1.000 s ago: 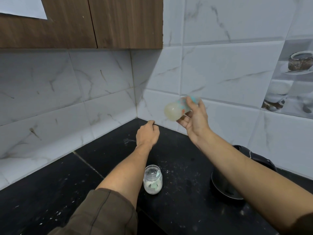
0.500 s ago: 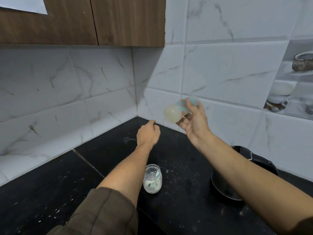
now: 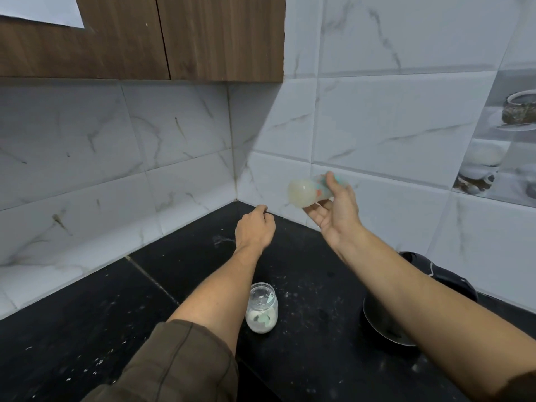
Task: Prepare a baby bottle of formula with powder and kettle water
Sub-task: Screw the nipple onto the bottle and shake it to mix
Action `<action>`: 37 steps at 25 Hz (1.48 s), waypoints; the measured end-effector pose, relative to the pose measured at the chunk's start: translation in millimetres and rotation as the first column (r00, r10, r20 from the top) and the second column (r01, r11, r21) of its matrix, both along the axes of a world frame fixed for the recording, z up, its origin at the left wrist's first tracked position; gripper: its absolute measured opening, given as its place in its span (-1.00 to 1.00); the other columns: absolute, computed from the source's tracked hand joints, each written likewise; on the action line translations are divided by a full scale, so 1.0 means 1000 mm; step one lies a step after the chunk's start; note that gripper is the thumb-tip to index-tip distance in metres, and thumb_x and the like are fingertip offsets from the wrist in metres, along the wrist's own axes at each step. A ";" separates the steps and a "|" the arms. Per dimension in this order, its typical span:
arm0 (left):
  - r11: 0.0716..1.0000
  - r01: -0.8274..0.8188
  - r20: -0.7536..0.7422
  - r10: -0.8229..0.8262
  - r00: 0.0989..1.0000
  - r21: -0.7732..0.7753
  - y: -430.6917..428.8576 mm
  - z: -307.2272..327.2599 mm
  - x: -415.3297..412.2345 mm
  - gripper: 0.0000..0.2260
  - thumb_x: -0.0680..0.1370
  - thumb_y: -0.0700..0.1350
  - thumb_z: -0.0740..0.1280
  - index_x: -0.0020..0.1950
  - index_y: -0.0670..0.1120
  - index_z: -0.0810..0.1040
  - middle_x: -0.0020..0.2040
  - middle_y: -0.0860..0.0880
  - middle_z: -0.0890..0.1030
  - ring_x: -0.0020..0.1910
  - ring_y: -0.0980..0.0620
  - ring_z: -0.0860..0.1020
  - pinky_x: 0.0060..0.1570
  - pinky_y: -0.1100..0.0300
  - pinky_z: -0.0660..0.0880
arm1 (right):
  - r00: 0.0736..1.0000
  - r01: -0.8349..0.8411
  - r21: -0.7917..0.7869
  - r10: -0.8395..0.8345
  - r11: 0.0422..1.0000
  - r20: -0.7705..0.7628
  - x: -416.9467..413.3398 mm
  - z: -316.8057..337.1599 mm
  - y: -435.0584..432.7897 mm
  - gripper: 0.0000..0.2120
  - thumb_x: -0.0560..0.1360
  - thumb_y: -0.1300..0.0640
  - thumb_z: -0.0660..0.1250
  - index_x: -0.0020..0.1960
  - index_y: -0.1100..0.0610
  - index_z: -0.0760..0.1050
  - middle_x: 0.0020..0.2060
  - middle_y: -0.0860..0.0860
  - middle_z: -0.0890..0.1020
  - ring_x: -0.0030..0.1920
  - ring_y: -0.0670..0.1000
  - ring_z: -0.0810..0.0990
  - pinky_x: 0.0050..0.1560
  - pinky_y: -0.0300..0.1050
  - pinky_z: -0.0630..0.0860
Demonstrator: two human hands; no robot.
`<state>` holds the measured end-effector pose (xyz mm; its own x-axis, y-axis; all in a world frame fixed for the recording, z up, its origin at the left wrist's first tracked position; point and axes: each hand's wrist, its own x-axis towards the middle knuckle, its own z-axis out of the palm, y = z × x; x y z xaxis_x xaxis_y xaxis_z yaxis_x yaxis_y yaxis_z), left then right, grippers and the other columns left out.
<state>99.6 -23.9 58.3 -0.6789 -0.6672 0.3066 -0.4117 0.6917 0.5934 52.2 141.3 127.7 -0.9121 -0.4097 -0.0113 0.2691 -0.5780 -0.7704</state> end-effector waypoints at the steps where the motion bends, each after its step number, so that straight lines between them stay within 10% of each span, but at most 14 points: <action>1: 1.000 -0.003 -0.001 0.003 1.000 0.003 -0.001 0.000 0.000 -0.60 0.67 -0.06 0.12 0.48 -0.01 0.48 0.25 -0.14 0.66 0.23 -0.24 0.57 0.16 -0.01 0.47 | 0.997 0.048 -0.042 -0.046 0.998 0.054 -0.004 -0.001 -0.001 -0.55 0.59 0.01 0.48 0.40 0.06 0.43 0.18 0.14 0.67 -0.04 0.14 0.78 -0.11 0.06 0.73; 8: 0.999 0.023 0.025 -0.022 0.999 -0.036 -0.005 -0.003 -0.001 -0.68 0.66 -0.05 0.18 0.39 -0.01 0.52 0.12 -0.11 0.69 0.09 -0.20 0.62 0.00 0.00 0.51 | 0.901 -0.199 0.318 0.300 0.927 -0.313 0.014 0.002 0.012 -0.43 0.56 0.03 0.50 0.52 -0.10 0.40 0.22 0.14 0.72 0.00 0.17 0.77 -0.10 0.10 0.70; 14: 1.000 0.005 -0.010 -0.005 1.000 -0.011 -0.004 -0.002 0.000 -0.60 0.67 -0.05 0.12 0.49 -0.01 0.47 0.27 -0.11 0.66 0.24 -0.21 0.58 0.21 -0.02 0.48 | 1.000 0.027 0.054 -0.026 0.998 -0.012 -0.004 0.008 0.010 -0.61 0.60 0.01 0.47 0.37 0.03 0.46 0.21 0.15 0.67 -0.06 0.13 0.78 -0.13 0.02 0.72; 19: 0.999 0.017 0.017 -0.017 1.000 -0.029 -0.007 -0.005 -0.002 -0.62 0.65 -0.03 0.20 0.46 0.02 0.49 0.20 -0.09 0.69 0.17 -0.18 0.62 0.12 -0.01 0.54 | 0.884 -0.267 0.387 0.384 0.883 -0.266 0.010 0.004 0.017 -0.47 0.57 0.02 0.49 0.49 -0.05 0.43 0.18 0.15 0.73 -0.03 0.16 0.78 -0.18 0.03 0.71; 26: 1.000 -0.002 -0.006 0.002 1.000 -0.025 -0.006 -0.004 0.001 -0.59 0.66 -0.05 0.11 0.48 -0.02 0.49 0.21 -0.12 0.68 0.21 -0.22 0.59 0.17 -0.02 0.50 | 1.000 0.006 0.058 -0.007 0.998 0.008 -0.003 0.011 0.009 -0.59 0.59 -0.01 0.48 0.37 0.04 0.48 0.24 0.20 0.68 -0.07 0.14 0.79 -0.16 0.02 0.73; 31: 0.999 0.025 0.032 -0.024 0.999 -0.029 -0.007 -0.003 -0.004 -0.66 0.63 -0.02 0.21 0.39 0.00 0.52 0.10 -0.10 0.70 0.08 -0.20 0.63 -0.01 0.03 0.52 | 0.865 -0.283 0.413 0.417 0.865 -0.281 0.017 0.011 0.016 -0.53 0.57 0.03 0.49 0.44 -0.10 0.45 0.19 0.17 0.73 -0.01 0.19 0.77 -0.08 0.09 0.74; 37: 1.000 0.010 -0.009 -0.010 1.000 -0.027 -0.002 -0.003 0.001 -0.60 0.67 -0.06 0.11 0.49 -0.02 0.48 0.23 -0.13 0.67 0.22 -0.22 0.59 0.17 -0.02 0.48 | 0.999 0.023 0.013 -0.024 1.000 0.033 -0.002 0.013 0.006 -0.55 0.58 -0.01 0.49 0.40 0.05 0.46 0.23 0.19 0.67 -0.03 0.17 0.78 -0.10 0.07 0.74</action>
<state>100.5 -26.2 55.3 -0.6825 -0.6517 0.3308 -0.3994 0.7116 0.5780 50.4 147.8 140.4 -0.9206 -0.3877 -0.0464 0.2808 -0.5748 -0.7686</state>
